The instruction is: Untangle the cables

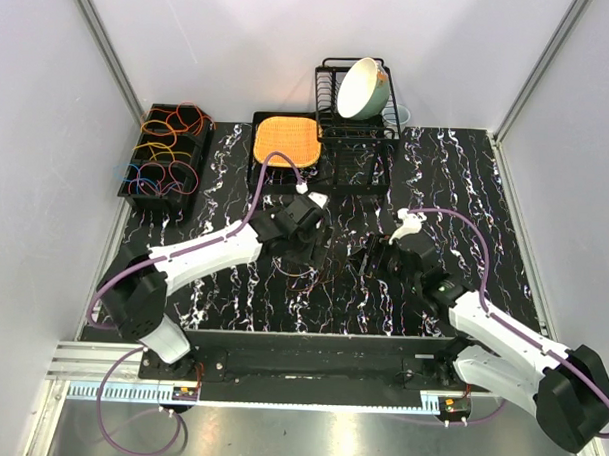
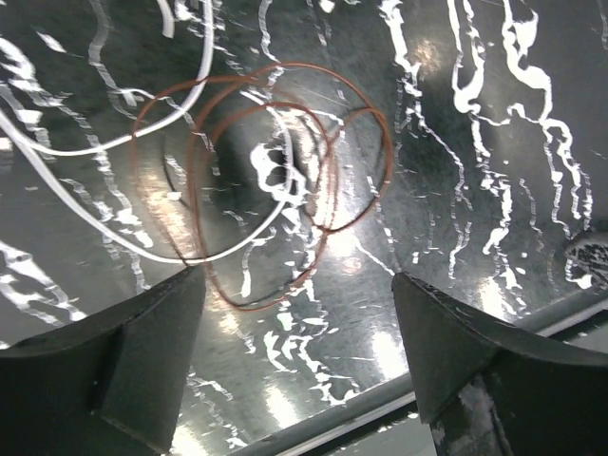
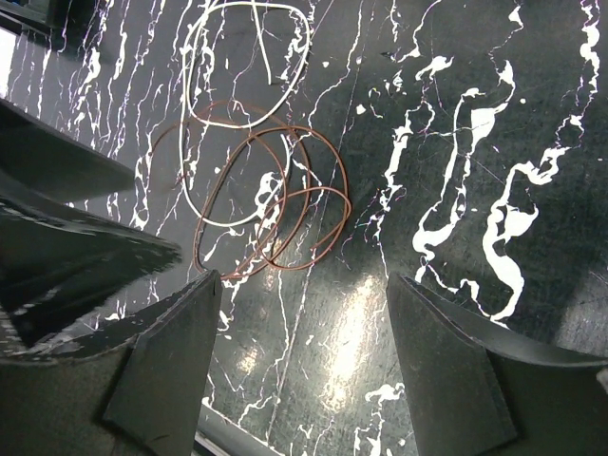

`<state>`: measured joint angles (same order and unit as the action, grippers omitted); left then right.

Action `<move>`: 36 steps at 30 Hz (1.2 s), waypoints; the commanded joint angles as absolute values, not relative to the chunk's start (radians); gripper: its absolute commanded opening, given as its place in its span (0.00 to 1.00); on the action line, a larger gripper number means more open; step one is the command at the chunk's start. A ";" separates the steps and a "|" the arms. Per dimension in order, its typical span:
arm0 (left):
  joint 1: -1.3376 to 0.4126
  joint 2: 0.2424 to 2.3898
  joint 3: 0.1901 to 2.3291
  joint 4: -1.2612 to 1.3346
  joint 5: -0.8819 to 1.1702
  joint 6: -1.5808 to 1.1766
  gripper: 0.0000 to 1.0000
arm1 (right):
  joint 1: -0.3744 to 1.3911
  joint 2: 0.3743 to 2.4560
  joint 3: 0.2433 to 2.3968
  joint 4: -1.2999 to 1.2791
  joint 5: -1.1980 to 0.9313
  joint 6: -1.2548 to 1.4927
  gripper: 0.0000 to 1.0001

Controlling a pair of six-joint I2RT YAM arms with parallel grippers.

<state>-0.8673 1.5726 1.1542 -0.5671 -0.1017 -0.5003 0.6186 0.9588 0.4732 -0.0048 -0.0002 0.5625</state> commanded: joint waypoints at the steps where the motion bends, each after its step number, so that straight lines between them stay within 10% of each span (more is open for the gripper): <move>1: -0.896 1.517 1.219 -0.659 -0.219 -0.445 0.84 | 0.615 0.954 0.460 0.067 0.015 0.554 0.76; 13: -0.907 1.479 1.558 -0.995 -0.154 -0.333 0.99 | 0.612 0.957 0.442 0.092 0.012 0.557 0.76; 21: -0.885 1.603 1.404 -0.882 -0.315 -0.447 0.99 | 0.604 0.980 0.448 0.098 0.003 0.554 0.76; 36: -0.969 1.811 1.325 -0.683 -0.268 -0.729 0.67 | 0.572 1.014 0.451 0.114 -0.061 0.554 0.76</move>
<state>-0.9638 1.7763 1.3357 -0.7475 -0.2584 -0.6510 0.5858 1.0054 0.4370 0.0643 -0.0387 0.5617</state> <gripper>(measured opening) 0.688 0.764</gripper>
